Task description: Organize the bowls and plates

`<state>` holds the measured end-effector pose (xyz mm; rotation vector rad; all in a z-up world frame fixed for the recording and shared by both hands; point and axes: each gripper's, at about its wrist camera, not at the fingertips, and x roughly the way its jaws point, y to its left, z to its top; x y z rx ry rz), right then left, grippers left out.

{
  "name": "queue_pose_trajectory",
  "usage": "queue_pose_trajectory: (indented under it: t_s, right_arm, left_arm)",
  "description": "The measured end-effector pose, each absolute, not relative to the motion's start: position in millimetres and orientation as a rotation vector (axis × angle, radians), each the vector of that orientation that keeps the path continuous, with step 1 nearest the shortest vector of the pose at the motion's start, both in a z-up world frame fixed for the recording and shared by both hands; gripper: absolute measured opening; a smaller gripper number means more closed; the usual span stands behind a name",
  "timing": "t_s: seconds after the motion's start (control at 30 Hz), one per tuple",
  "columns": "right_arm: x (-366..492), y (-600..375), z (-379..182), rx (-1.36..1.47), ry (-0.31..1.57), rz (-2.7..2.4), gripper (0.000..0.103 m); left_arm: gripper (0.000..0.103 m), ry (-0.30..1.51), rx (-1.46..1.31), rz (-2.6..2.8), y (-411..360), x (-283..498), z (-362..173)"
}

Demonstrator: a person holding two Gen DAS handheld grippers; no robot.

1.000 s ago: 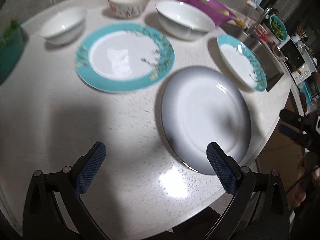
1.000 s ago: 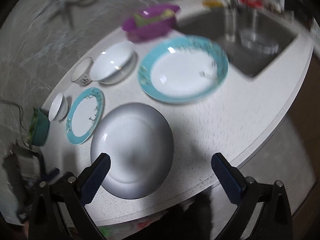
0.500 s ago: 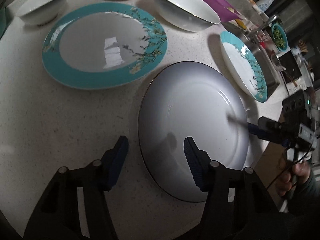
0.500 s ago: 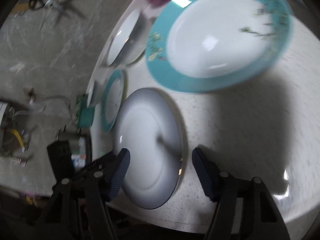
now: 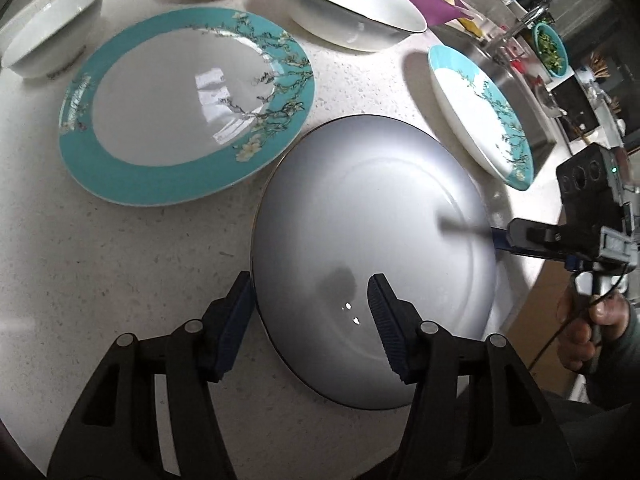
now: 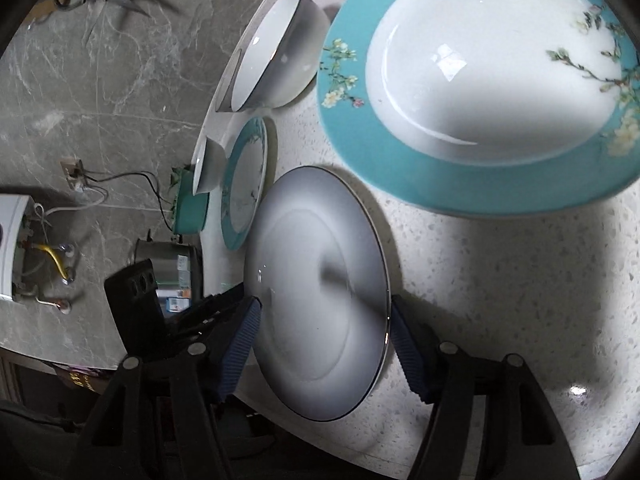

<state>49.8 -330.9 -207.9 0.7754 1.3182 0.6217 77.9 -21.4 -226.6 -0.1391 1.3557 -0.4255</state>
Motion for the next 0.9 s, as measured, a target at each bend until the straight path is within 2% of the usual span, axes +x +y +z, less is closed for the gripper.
queue_pose_trajectory:
  t_s: [0.23, 0.33, 0.43, 0.47, 0.5, 0.53, 0.6, 0.63, 0.9]
  right_arm:
    - [44, -324, -200, 0.673, 1.281, 0.607, 0.07]
    - [43, -323, -198, 0.637, 1.278, 0.578, 0.066]
    - [45, -327, -198, 0.607, 1.282, 0.512, 0.042]
    - [46, -331, -200, 0.586, 1.297, 0.478, 0.026]
    - [47, -334, -202, 0.582, 1.308, 0.465, 0.017]
    - [46, -338, -204, 0.593, 1.314, 0.471, 0.017]
    - [49, -340, -203, 0.585, 1.33, 0.479, 0.017]
    - [49, -340, -202, 0.571, 1.334, 0.478, 0.017]
    - [51, -346, -202, 0.561, 1.37, 0.468, 0.017]
  left_arm:
    - [0.054, 1.397, -0.193, -0.497, -12, 86, -227]
    - [0.054, 1.411, -0.207, -0.529, -9, 89, -227]
    - [0.054, 1.411, -0.21, -0.548, -7, 90, -228]
    - [0.054, 1.414, -0.215, -0.551, -6, 91, -228]
    - [0.054, 1.418, -0.236, -0.549, -5, 92, -228]
    - [0.053, 1.419, -0.253, -0.541, -3, 94, -229]
    - [0.033, 1.424, -0.233, -0.495, 1, 97, -229]
    - [0.019, 1.426, -0.22, -0.466, 4, 98, -230]
    - [0.017, 1.426, -0.243, -0.479, 5, 106, -238]
